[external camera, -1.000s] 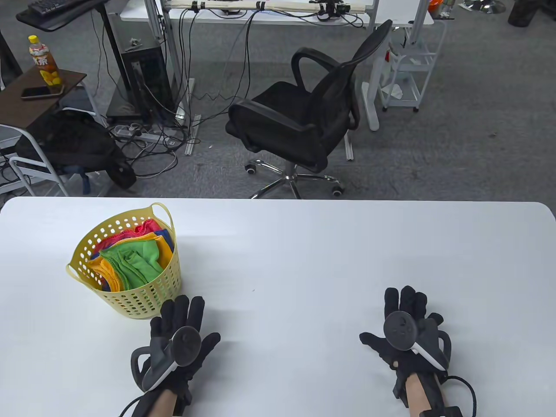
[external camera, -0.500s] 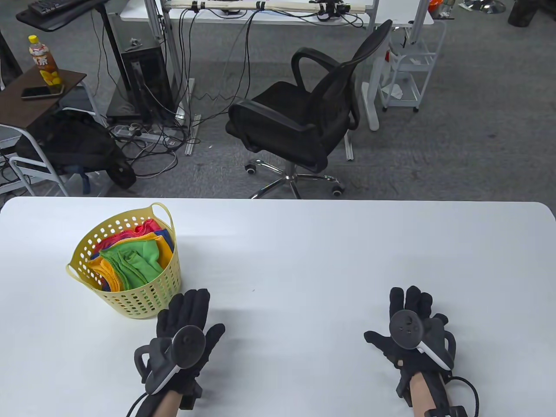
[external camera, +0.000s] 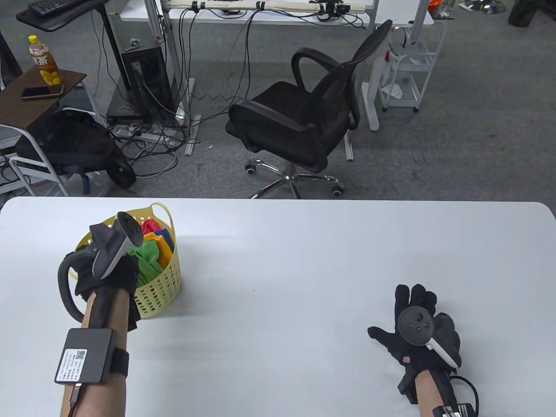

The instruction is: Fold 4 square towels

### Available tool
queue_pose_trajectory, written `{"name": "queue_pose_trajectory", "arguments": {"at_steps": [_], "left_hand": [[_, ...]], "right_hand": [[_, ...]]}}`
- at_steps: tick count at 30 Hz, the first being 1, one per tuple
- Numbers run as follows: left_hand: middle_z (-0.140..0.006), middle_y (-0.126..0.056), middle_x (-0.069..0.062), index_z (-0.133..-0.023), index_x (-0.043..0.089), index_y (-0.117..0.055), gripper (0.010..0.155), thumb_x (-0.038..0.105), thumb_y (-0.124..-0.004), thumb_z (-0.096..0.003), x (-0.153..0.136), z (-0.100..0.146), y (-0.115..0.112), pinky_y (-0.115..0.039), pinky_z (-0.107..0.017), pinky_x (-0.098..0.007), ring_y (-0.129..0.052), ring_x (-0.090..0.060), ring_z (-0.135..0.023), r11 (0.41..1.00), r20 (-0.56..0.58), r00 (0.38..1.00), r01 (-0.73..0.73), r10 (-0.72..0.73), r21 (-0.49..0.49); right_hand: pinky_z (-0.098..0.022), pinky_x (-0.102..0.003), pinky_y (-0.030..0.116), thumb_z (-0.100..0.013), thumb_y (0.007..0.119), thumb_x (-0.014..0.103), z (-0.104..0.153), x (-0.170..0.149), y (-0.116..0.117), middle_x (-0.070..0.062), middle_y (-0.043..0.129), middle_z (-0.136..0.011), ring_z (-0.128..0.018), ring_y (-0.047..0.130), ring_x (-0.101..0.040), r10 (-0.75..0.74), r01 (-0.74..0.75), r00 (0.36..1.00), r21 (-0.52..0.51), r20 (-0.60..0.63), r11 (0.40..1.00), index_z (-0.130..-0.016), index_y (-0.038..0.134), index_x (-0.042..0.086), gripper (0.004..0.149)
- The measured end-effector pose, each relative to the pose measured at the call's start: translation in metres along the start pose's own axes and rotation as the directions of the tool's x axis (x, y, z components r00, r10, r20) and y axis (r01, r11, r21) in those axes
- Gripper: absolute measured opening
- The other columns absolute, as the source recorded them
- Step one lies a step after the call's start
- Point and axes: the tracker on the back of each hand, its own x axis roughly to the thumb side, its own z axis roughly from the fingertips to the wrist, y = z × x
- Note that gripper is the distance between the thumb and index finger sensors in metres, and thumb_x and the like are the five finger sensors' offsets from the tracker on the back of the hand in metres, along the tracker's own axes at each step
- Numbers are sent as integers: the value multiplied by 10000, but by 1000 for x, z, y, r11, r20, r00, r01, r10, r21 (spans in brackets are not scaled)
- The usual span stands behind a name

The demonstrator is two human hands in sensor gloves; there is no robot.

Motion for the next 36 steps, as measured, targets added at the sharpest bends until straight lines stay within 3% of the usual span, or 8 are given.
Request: {"name": "queue_pose_trajectory", "arguments": {"at_steps": [4, 7, 10, 14, 21, 27, 31, 36], "left_hand": [[-1232, -592, 7, -1145, 435, -494, 751, 493, -856, -490, 15, -24, -21, -370, -889, -599, -464, -386, -1201, 985, -10, 991, 128, -130, -115], [-1178, -702, 7, -1055, 458, -689, 566, 486, -825, -507, 20, -34, -34, -383, -886, -596, -545, -359, -1185, 982, -10, 992, 123, -126, -140], [-1046, -871, 11, -916, 426, -837, 408, 430, -785, -511, 22, -33, -37, -406, -881, -596, -662, -323, -1144, 992, 14, 993, 121, -120, -44], [-838, -1003, 42, -901, 400, -834, 411, 395, -763, -497, 13, -18, -18, -426, -882, -590, -773, -250, -1085, 996, 24, 999, 46, -48, 71], [-730, -999, 38, -913, 383, -815, 412, 400, -743, -508, -18, 28, 43, -485, -873, -561, -878, -198, -960, 938, 82, 981, -193, 177, 286], [-726, -1001, 35, -913, 371, -817, 416, 389, -735, -506, -47, 97, 114, -507, -862, -568, -887, -209, -952, 717, 339, 821, -569, 461, 403], [-736, -1004, 44, -918, 367, -811, 417, 393, -737, -509, -48, 146, 152, -517, -859, -565, -891, -192, -954, 597, 513, 678, -724, 526, 345], [-741, -1003, 53, -925, 366, -805, 418, 402, -741, -514, -23, 186, 175, -521, -860, -560, -895, -185, -948, 533, 646, 536, -815, 543, 228]], "right_hand": [[-531, -834, 150, -440, 768, 592, 0, -2, 0, -379, -52, -1064, -919, 5, -612, -12, 12, 1000, -4, -2, 1000, -1064, 15, 91, 1099], [-530, -834, 149, -441, 765, 592, 0, -1, 3, -381, -54, -1062, -917, 5, -613, 4, -4, 1000, 5, -7, 1000, -1063, 14, 91, 1097], [-528, -834, 146, -441, 763, 592, 0, 0, 5, -380, -54, -1062, -918, 6, -612, 12, -12, 1000, 11, -5, 1000, -1063, 13, 91, 1095], [-526, -835, 148, -441, 762, 592, 1, 0, 5, -382, -53, -1061, -917, 7, -613, 14, -14, 1000, 6, -2, 1000, -1063, 15, 91, 1093], [-526, -835, 150, -446, 759, 590, 3, -5, 2, -383, -52, -1060, -917, 10, -614, -12, 12, 1000, -7, -12, 1000, -1065, 19, 88, 1087], [-525, -835, 150, -449, 758, 589, 5, -9, -2, -387, -57, -1057, -911, 1, -616, -40, 39, 999, -27, -18, 999, -1065, 19, 86, 1086], [-525, -836, 150, -448, 759, 589, 6, -10, -5, -385, -58, -1057, -910, 0, -616, -60, 59, 998, -39, -17, 998, -1065, 19, 86, 1086], [-524, -837, 151, -449, 759, 588, 7, -12, -7, -387, -60, -1056, -909, 0, -617, -69, 68, 997, -45, -23, 997, -1065, 19, 85, 1087]]}}
